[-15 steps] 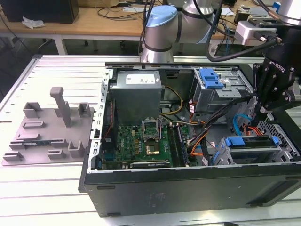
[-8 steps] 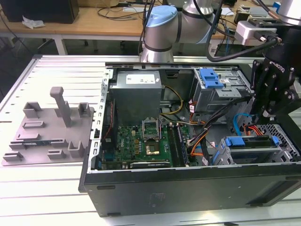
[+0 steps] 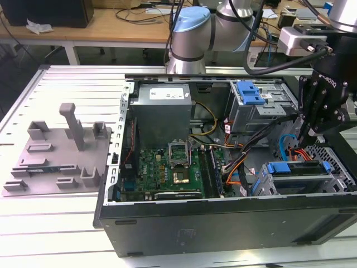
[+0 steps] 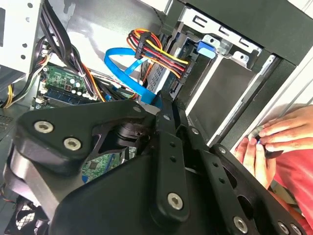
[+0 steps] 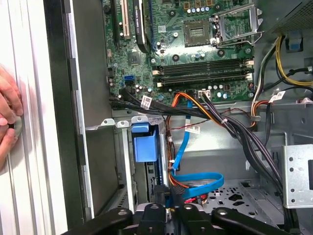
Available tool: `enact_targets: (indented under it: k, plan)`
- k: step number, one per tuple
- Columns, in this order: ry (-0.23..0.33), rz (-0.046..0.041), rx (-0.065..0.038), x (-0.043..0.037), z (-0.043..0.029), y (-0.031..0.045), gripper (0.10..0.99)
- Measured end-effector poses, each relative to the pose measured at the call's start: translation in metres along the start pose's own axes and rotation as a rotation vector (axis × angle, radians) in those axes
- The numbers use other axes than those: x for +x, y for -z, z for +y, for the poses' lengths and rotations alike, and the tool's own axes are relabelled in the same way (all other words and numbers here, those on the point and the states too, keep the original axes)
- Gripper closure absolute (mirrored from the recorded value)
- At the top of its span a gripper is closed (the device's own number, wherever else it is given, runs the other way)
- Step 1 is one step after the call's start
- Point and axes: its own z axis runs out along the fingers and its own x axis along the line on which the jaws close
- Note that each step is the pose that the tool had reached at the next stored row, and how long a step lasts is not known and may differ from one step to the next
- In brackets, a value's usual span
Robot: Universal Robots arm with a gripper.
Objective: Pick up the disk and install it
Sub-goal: 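Insert the second disk wire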
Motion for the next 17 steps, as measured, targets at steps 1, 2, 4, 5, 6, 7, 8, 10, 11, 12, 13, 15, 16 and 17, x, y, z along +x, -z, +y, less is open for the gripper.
enact_targets:
  k: [1, 2, 4, 5, 6, 7, 8, 10, 11, 12, 13, 15, 16, 17]
  plan:
    - [0.000, -0.0003, 0.000, 0.0000, 0.0000, 0.0000, 0.922]
    - [0.000, -0.0007, 0.000, 0.0000, -0.0001, 0.0001, 0.922]
    - [0.000, -0.0022, 0.000, 0.0000, -0.0003, 0.0000, 0.922]
    - [0.000, -0.0029, 0.000, 0.0000, -0.0003, 0.0000, 0.922]
    - [0.000, -0.0037, 0.000, 0.0000, -0.0003, 0.0000, 0.922]
    - [0.000, -0.0053, 0.000, 0.0000, -0.0003, 0.0000, 0.922]
    - [0.000, -0.0070, -0.001, 0.0000, -0.0003, 0.0000, 0.922]
    - [0.000, -0.0114, -0.001, 0.0002, -0.0003, -0.0001, 0.922]
    - [0.000, -0.0137, -0.001, 0.0002, -0.0003, -0.0001, 0.922]
    - [0.000, -0.0167, -0.001, 0.0003, -0.0004, -0.0001, 0.922]
    - [0.000, -0.0197, -0.002, 0.0004, -0.0004, -0.0001, 0.922]
    - [-0.001, -0.0259, -0.002, 0.0005, -0.0004, -0.0001, 0.922]
    - [-0.001, -0.0279, -0.002, 0.0005, -0.0004, -0.0001, 0.922]
    - [-0.001, -0.0304, -0.002, 0.0005, -0.0004, -0.0003, 0.922]
